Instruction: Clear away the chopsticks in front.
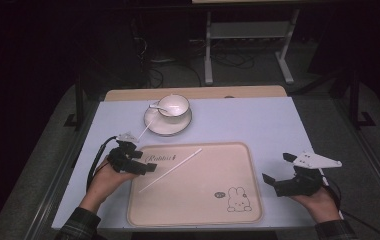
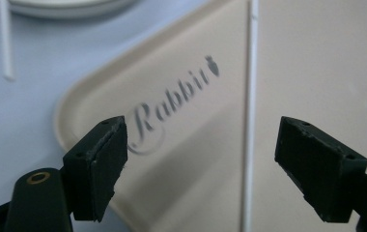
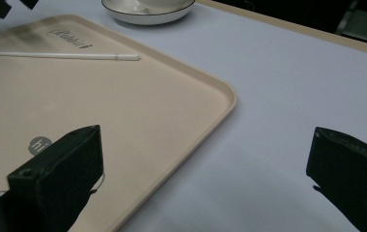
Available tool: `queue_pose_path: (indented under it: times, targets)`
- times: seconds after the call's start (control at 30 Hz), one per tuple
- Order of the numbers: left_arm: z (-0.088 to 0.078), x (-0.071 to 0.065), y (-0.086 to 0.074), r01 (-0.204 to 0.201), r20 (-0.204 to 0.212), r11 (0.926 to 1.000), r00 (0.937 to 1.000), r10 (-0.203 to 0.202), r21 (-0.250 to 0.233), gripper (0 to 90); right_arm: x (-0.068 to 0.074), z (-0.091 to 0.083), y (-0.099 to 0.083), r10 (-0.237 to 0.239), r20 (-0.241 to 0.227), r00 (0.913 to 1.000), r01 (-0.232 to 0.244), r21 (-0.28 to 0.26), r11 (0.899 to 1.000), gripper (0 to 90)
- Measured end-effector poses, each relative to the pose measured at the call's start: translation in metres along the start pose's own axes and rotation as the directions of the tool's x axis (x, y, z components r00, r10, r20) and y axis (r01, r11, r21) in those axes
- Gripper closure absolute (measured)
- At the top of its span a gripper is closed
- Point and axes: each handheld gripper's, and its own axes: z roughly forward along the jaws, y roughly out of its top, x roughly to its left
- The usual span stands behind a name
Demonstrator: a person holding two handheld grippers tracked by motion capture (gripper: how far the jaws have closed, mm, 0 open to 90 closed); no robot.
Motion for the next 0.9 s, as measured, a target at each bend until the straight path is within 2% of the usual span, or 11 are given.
queue_pose_path:
  times: [0.23,0.27,0.3,0.4,0.47,0.6,0.63,0.7,0.77,0.9]
  targets:
    - [-0.002,0.020,0.034,-0.021,-0.049,0.9996,0.9986,0.020,-0.017,18.4,0.000,0.000,0.000,0.001,0.001,1.0000,-0.001,-0.004,1.000,0.0]
    - [-0.002,0.020,0.034,-0.021,-0.049,0.9996,0.9986,0.020,-0.017,18.4,0.000,0.000,0.000,0.002,0.001,1.0000,-0.002,-0.004,1.000,0.0]
    - [-0.001,0.027,0.044,-0.025,-0.071,0.9994,0.9972,0.023,-0.022,18.6,-0.001,0.000,0.000,0.002,0.000,1.0000,-0.002,-0.003,1.000,0.0]
    - [0.002,0.037,0.054,-0.018,-0.089,0.9994,0.9959,0.016,-0.029,19.2,-0.001,0.000,0.000,0.002,0.000,1.0000,-0.002,-0.004,1.000,0.0]
    - [0.008,0.049,0.065,-0.013,-0.113,0.9991,0.9935,0.008,-0.040,23.6,-0.001,0.000,0.000,0.003,-0.002,1.0000,-0.003,-0.005,1.000,0.0]
    - [0.020,0.064,0.073,0.010,-0.124,0.9984,0.9922,-0.017,-0.056,30.1,-0.001,-0.001,0.000,0.002,-0.003,1.0000,-0.002,-0.006,1.000,0.0]
    - [0.027,0.072,0.077,0.020,-0.139,0.9982,0.9899,-0.028,-0.057,38.2,-0.001,-0.001,0.000,0.003,-0.003,1.0000,-0.003,-0.005,1.000,0.0]
    - [0.031,0.076,0.079,0.024,-0.147,0.9982,0.9886,-0.032,-0.055,42.3,-0.002,-0.001,-0.001,0.003,-0.003,1.0000,-0.003,-0.005,1.000,0.0]
    - [0.043,0.085,0.085,0.032,-0.165,0.9976,0.9853,-0.042,-0.061,47.1,-0.002,-0.001,-0.001,0.008,-0.005,1.0000,-0.008,-0.004,1.000,0.0]
    - [0.056,0.094,0.090,0.028,-0.187,0.9980,0.9816,-0.038,-0.056,53.0,-0.002,-0.001,-0.001,0.010,-0.007,0.9999,-0.010,-0.005,1.000,0.0]
